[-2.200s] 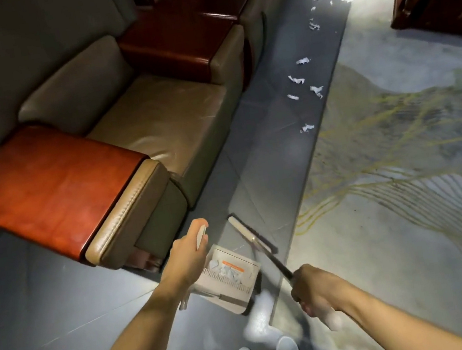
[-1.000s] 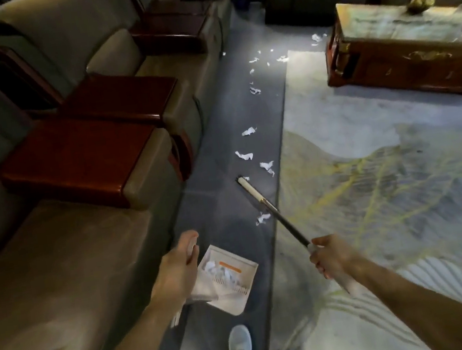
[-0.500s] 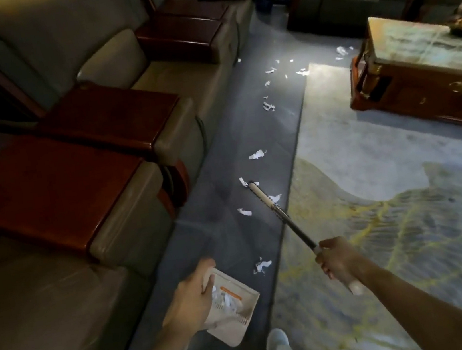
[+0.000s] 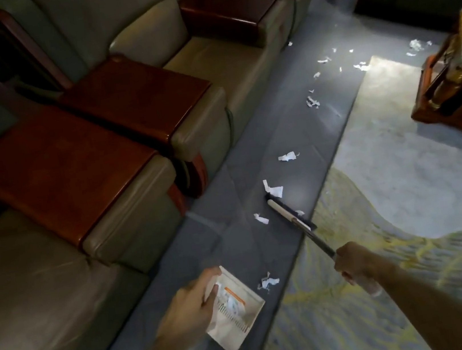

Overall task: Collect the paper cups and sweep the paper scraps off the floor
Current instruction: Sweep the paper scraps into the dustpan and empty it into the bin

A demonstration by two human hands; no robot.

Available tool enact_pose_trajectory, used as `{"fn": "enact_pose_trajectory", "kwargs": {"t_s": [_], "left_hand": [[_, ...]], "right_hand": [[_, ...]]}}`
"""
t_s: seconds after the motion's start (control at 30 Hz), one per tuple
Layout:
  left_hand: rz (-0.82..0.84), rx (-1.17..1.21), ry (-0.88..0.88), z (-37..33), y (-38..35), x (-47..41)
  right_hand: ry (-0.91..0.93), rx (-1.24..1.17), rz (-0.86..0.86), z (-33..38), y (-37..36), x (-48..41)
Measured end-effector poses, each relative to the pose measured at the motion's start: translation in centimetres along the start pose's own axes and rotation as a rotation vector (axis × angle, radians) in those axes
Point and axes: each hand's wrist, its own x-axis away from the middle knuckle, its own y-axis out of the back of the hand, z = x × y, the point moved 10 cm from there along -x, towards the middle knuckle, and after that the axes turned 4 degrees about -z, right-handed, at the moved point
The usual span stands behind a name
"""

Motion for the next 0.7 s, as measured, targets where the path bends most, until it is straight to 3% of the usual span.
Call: {"fn": "enact_pose_trajectory", "kwargs": {"t_s": [0.2,0.47,0.7], "left_hand": [[-0.048,0.01,0.001,-0.8,1.4,-1.4],[-0.059,-0.023,-0.047,-2.5,1.4,-1.7],[-0.032,-0.04,-0.047,-2.3,1.7,-0.9]], "right_hand": [[0.033,-0.179,0.122,-0.1,-5.1,5.3],[0.061,-0.087,0.337,1.5,-10.4,15.6],[-0.26,-0.84,0.482,-0.3,-7.9,19.8]]}}
